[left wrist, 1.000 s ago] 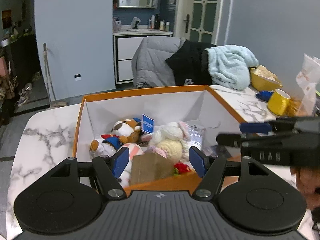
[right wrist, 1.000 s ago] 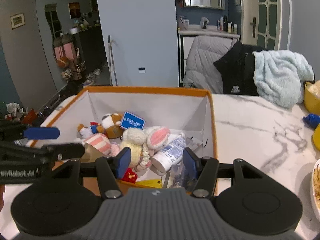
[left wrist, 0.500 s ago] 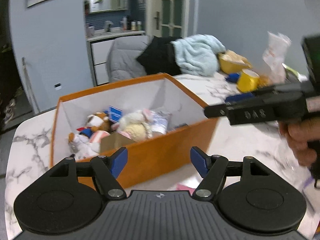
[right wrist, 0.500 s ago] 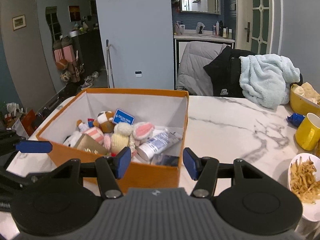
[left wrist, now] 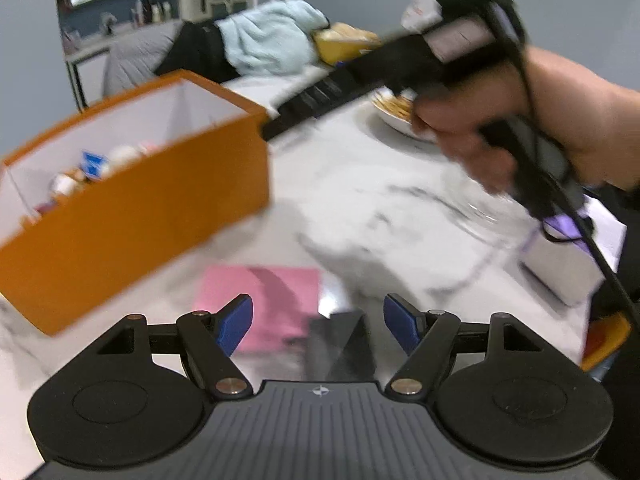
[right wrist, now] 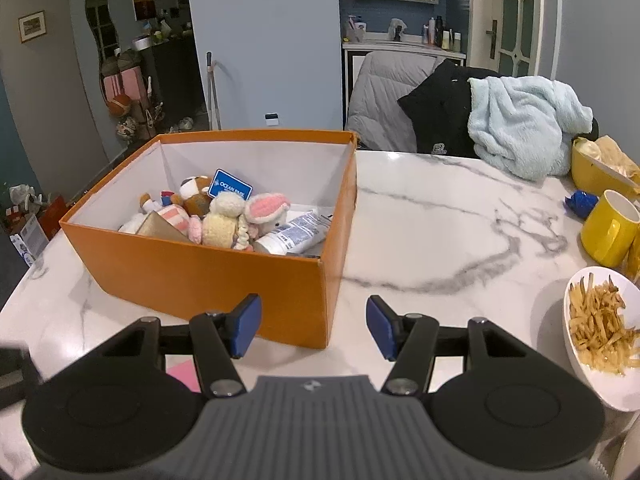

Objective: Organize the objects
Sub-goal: 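Withdraw both tools from the box toward the gray case and pink wallet, then grasp the gray case with the left tool while the right tool reaches the pink wallet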

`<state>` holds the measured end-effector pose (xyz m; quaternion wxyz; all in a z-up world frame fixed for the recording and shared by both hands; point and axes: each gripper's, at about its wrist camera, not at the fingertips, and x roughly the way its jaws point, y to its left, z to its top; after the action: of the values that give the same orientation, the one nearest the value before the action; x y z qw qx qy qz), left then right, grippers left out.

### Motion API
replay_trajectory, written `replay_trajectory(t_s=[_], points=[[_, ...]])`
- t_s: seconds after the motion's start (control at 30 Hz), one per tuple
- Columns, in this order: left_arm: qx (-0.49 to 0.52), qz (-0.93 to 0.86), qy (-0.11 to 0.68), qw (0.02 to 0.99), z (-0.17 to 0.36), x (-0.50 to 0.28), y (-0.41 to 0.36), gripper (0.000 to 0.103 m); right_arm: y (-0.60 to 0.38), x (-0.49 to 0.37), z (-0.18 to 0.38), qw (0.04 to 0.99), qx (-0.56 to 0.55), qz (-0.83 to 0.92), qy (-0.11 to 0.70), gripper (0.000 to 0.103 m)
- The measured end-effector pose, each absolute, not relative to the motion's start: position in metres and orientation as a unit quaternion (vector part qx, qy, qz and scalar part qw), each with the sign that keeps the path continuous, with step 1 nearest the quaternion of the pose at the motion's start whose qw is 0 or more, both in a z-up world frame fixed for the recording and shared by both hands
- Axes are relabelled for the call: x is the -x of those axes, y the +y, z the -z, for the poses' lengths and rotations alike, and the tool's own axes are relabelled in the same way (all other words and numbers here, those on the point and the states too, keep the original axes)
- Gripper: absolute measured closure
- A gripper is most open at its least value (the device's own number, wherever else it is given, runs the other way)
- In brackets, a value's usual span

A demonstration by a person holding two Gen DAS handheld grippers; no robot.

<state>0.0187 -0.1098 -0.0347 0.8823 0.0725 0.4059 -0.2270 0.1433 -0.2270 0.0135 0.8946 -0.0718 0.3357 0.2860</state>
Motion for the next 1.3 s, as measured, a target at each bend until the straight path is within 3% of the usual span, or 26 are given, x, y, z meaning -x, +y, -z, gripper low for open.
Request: replay_trajectory(t_s=[0.13,0.3,0.37,1.3], points=[[-0.098,0.229,0.433,0.866,0.051,-0.014,-0.121,0.019,-0.224,-0.143,-0.013,0.893,0.071,-0.289,0.337,0.042],[-0.103,0.219,0.458,0.855,0.068,-0.017,-0.120,0.057,-0.212,-0.138,-0.007,0.884,0.090,-0.300,0.346,0.042],[-0.099,0.215,0.459,0.856,0.069,-0.017,-0.116,0.062,-0.206,-0.135,-0.004,0.881,0.100,-0.306,0.348,0.042],[-0.066,0.047,0.472,0.878,0.070,-0.051,0.005,0.063,-0.152,-0.096,0.052,0.807,0.209,-0.378,0.403,0.031]])
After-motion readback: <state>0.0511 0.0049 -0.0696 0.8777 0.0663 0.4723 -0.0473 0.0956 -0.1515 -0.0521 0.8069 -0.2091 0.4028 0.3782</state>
